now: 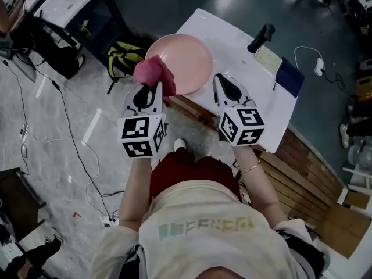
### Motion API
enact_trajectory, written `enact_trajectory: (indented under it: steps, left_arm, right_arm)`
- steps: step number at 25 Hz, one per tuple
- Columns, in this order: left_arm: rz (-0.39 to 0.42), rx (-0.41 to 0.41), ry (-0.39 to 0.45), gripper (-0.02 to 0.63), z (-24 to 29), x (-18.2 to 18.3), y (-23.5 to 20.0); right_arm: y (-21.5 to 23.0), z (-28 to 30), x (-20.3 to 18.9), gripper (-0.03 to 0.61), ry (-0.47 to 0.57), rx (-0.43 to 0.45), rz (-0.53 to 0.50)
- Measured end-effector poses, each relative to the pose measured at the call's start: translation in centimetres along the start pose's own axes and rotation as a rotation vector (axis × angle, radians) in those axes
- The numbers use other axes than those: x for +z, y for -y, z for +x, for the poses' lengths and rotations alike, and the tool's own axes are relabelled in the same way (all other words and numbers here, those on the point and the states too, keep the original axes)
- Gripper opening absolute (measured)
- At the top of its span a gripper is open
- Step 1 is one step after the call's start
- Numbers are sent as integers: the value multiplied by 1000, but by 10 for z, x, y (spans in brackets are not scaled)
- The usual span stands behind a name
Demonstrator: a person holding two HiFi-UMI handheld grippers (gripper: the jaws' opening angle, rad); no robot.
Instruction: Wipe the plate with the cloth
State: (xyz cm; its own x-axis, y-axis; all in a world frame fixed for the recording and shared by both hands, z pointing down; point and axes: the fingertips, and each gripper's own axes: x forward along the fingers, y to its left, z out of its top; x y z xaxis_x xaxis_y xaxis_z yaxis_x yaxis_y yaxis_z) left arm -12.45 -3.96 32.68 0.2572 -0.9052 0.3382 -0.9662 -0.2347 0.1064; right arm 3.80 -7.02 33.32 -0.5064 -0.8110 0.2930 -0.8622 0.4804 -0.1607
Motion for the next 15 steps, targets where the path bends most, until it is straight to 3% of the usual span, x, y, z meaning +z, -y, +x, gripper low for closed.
enact_trajectory:
  steps: [15]
  left_arm:
    - [2,-32,-23,67,50,7,-24]
  right_arm:
    - [41,47,-19,40,-117,-114,9]
